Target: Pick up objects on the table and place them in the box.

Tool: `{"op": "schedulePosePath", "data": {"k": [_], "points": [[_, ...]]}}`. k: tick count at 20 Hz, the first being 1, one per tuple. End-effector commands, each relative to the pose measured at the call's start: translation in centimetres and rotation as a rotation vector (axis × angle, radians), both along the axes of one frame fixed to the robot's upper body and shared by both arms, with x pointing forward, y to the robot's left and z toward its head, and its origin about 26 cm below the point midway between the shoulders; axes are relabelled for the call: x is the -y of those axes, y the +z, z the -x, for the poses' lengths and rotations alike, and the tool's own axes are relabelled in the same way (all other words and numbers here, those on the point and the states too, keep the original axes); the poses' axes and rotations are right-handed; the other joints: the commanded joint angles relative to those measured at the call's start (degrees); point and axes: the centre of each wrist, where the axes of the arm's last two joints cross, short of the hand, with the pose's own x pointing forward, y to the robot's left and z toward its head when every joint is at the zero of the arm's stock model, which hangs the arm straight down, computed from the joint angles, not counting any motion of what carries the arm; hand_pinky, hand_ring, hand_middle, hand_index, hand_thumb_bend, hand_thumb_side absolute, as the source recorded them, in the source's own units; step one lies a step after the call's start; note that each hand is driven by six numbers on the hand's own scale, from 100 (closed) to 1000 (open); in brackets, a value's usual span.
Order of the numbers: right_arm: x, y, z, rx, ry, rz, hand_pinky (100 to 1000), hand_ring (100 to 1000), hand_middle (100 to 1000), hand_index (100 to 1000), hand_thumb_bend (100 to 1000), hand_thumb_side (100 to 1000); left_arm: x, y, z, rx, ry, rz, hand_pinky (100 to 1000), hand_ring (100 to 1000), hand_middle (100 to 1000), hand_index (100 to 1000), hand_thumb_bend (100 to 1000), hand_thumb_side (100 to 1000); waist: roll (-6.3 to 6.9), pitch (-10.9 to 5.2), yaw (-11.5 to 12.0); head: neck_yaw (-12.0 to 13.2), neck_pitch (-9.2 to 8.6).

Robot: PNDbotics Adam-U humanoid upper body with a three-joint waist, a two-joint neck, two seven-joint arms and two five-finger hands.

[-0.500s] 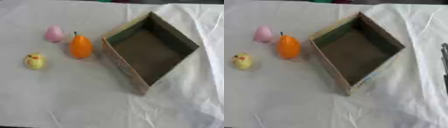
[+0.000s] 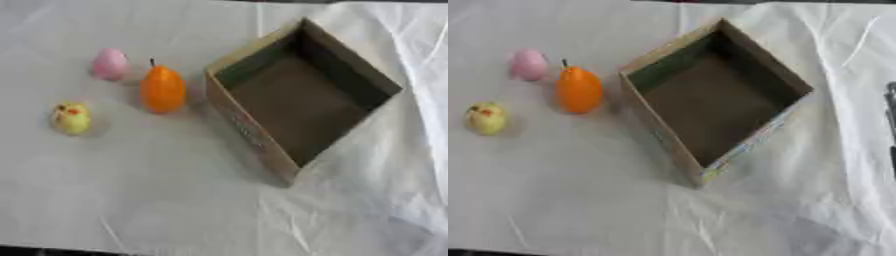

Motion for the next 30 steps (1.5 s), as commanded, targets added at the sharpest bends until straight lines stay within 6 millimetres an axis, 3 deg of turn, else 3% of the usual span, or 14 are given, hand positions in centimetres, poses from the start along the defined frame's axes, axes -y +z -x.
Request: {"op": "schedulePosePath", "data": {"k": [1, 6, 14, 21, 27, 28, 29, 30], "points": [[0.0, 0.8, 0.4, 0.025, 0.004, 0.019, 721, 574, 462, 643, 100, 397, -0.2, 0.7, 0.2, 0.025, -0.001, -0.015, 450, 569, 579, 721, 100, 973, 0.16, -1.21, 0.0, 0.2, -0.06], [0.0, 0.8, 0.4, 0.022, 0.004, 0.021, 721, 574, 462, 643, 100, 397, -0.6, 1.1, 0.2, 0.033, 0.008, -0.065, 452, 573, 590, 732, 100, 945, 0.39, -1.36, -0.1, 0.6, -0.34], [-0.1, 0.7, 0.4, 0.015, 0.01, 0.028, 721, 574, 462, 643, 100, 396, -1.8, 3.9, 0.1, -0.012, 0.112, -0.42, 454, 590, 655, 801, 100, 860, 0.66, -1.75, -0.5, 0.8, -0.56], [-0.2, 0.7, 0.4, 0.009, 0.017, 0.034, 721, 574, 462, 643, 100, 395, -2.3, 6.5, 0.1, -0.212, 0.238, -0.826, 474, 621, 697, 851, 100, 762, 0.78, -1.94, -0.8, 1.0, -0.81], [-0.3, 0.7, 0.3, 0.005, 0.026, 0.041, 721, 575, 462, 643, 100, 393, -2.3, 8.0, 0.2, -0.427, 0.255, -1.143, 498, 653, 721, 882, 100, 749, 0.83, -2.06, -1.1, 1.3, -1.1], [-0.3, 0.8, 0.3, 0.005, 0.027, 0.042, 721, 575, 462, 644, 100, 391, -2.4, 8.1, 0.2, -0.468, 0.247, -1.186, 504, 660, 721, 885, 100, 694, 0.82, -2.06, -1.2, 1.3, -1.15], [-0.3, 0.8, 0.3, 0.005, 0.028, 0.044, 721, 575, 462, 644, 100, 392, -2.4, 8.2, 0.3, -0.507, 0.239, -1.225, 510, 665, 729, 887, 100, 776, 0.83, -2.06, -1.3, 1.3, -1.23], [-0.3, 0.8, 0.3, 0.005, 0.03, 0.045, 721, 575, 462, 644, 100, 392, -2.5, 8.3, 0.3, -0.546, 0.229, -1.261, 513, 669, 731, 888, 100, 790, 0.82, -2.06, -1.4, 1.4, -1.32]]}}
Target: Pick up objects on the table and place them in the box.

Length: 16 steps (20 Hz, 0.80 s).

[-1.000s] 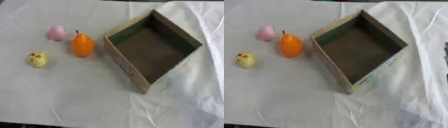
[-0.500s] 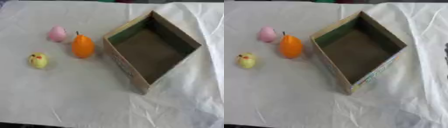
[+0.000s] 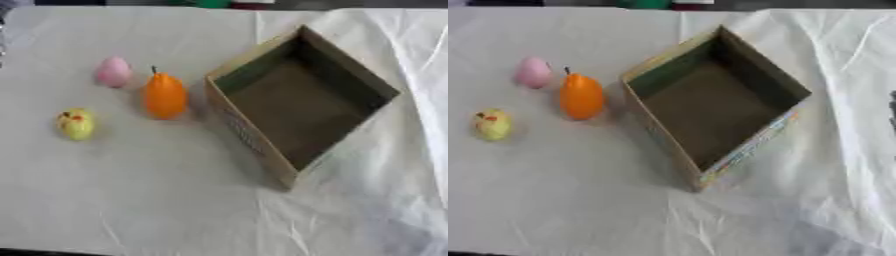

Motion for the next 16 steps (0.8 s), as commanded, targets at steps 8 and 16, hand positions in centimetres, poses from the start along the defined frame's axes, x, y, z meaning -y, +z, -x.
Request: {"op": "schedulePosePath", "data": {"k": [8, 16], "points": [[-0.11, 1.15, 0.34, 0.026, 0.022, 0.036, 720, 576, 462, 644, 100, 389, -0.32, 1.5, 0.59, -0.313, 0.016, -0.279, 559, 718, 761, 910, 414, 945, -0.03, -1.16, -0.7, 0.4, -1.3], [-0.17, 1.1, 0.33, 0.02, 0.029, 0.038, 721, 575, 462, 644, 100, 386, -0.24, 1.5, 0.59, -0.515, 0.013, -0.352, 603, 760, 800, 961, 834, 1000, -0.39, -1.11, -1.0, 0.6, -1.54]]}}
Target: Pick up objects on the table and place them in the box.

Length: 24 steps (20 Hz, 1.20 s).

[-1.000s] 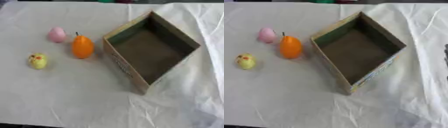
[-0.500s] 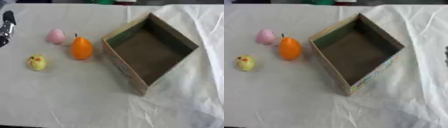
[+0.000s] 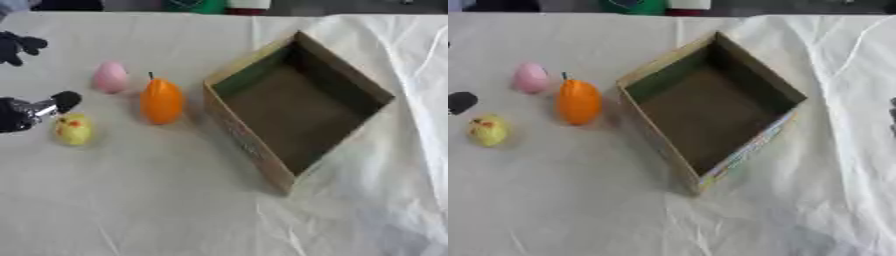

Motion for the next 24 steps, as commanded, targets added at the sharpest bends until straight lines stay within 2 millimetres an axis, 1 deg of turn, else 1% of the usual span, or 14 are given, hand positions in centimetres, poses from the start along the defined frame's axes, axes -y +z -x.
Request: {"op": "schedulePosePath", "data": {"k": [1, 4, 7, 10, 11, 13, 17, 18, 24], "points": [[0.0, 1.1, 0.4, 0.028, 0.008, 0.029, 721, 575, 462, 644, 100, 386, -0.2, 1.3, 0.4, -0.046, 0.011, -0.06, 611, 765, 805, 966, 901, 1000, 0.01, -1.09, 0.0, 0.2, -0.61], [0.0, 1.0, 0.4, 0.027, 0.01, 0.029, 721, 576, 462, 645, 100, 385, -0.2, 1.3, 0.4, -0.121, 0.019, -0.076, 620, 773, 811, 974, 946, 1000, -0.12, -1.05, -0.1, 0.3, -0.73], [0.0, 1.0, 0.4, 0.026, 0.012, 0.03, 721, 576, 462, 645, 100, 384, -0.3, 1.3, 0.4, -0.184, 0.037, -0.092, 630, 783, 821, 984, 930, 1000, -0.24, -0.99, -0.1, 0.3, -0.83], [0.0, 1.0, 0.4, 0.024, 0.014, 0.031, 721, 576, 462, 645, 100, 382, -0.2, 1.2, 0.4, -0.237, 0.056, -0.107, 630, 788, 824, 989, 849, 942, -0.33, -0.95, -0.1, 0.3, -0.98], [0.0, 1.0, 0.4, 0.024, 0.014, 0.031, 721, 576, 462, 645, 100, 383, -0.2, 1.2, 0.4, -0.247, 0.063, -0.108, 628, 787, 822, 989, 790, 915, -0.35, -0.95, -0.1, 0.4, -1.0], [-0.1, 1.0, 0.4, 0.022, 0.016, 0.032, 722, 573, 461, 645, 100, 382, -0.2, 1.2, 0.4, -0.254, 0.08, -0.106, 621, 785, 819, 989, 708, 880, -0.39, -0.93, -0.1, 0.4, -1.07], [-0.1, 1.0, 0.4, 0.019, 0.018, 0.034, 722, 572, 461, 645, 100, 381, 0.1, 0.8, 0.4, -0.272, 0.105, -0.095, 616, 783, 815, 983, 649, 823, -0.46, -0.87, 0.0, 0.4, -1.16], [-0.1, 1.0, 0.4, 0.019, 0.018, 0.034, 722, 571, 461, 646, 100, 381, 0.1, 0.7, 0.4, -0.275, 0.112, -0.094, 613, 780, 812, 981, 614, 801, -0.49, -0.85, 0.0, 0.3, -1.19], [-0.1, 1.0, 0.3, 0.019, 0.02, 0.034, 723, 570, 461, 646, 100, 381, 0.1, -0.4, -0.3, -0.323, 0.161, -0.089, 614, 782, 813, 975, 595, 792, -0.56, -0.73, -0.3, 0.3, -1.5]]}}
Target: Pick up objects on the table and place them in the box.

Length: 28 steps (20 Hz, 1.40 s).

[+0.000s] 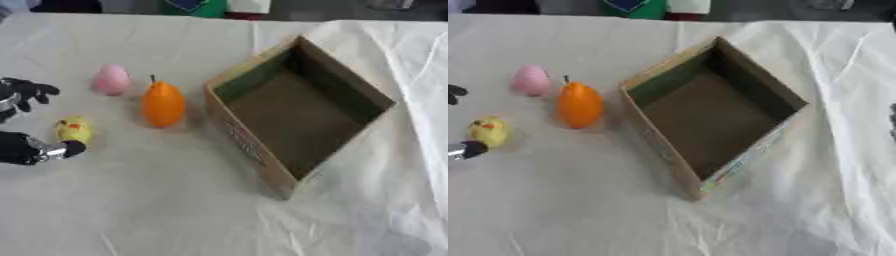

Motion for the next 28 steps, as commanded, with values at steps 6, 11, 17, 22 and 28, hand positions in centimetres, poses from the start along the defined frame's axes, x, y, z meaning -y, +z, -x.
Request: {"op": "schedulePosePath", "data": {"k": [6, 11, 17, 22, 28], "points": [[0.0, 1.0, 0.4, 0.029, 0.01, 0.021, 724, 570, 461, 647, 100, 380, -0.9, -0.7, -1.2, -0.023, 0.072, -0.03, 611, 780, 810, 965, 563, 775, 0.04, -0.62, -0.2, 0.3, -0.9], [0.0, 0.9, 0.4, 0.024, 0.013, 0.02, 725, 569, 460, 647, 100, 379, -1.4, -1.3, -2.1, -0.015, 0.117, -0.048, 608, 780, 807, 955, 489, 718, -0.03, -0.43, -0.4, 0.5, -1.01], [-0.1, 0.9, 0.4, 0.021, 0.016, 0.018, 726, 569, 460, 648, 100, 379, -2.1, -2.3, -3.2, -0.024, 0.162, -0.062, 603, 777, 803, 928, 446, 717, -0.09, -0.31, -0.4, 0.6, -1.21], [-0.1, 0.8, 0.4, 0.019, 0.017, 0.018, 727, 570, 460, 648, 100, 378, -2.3, -3.1, -3.7, -0.04, 0.165, -0.023, 578, 762, 785, 887, 441, 719, -0.15, -0.19, -0.4, 0.5, -1.31], [-0.1, 0.8, 0.4, 0.015, 0.017, 0.016, 729, 570, 460, 649, 100, 378, -2.3, -3.7, -4.2, -0.057, 0.142, 0.056, 553, 746, 774, 863, 424, 710, -0.18, -0.01, -0.5, 0.4, -1.34]]}}
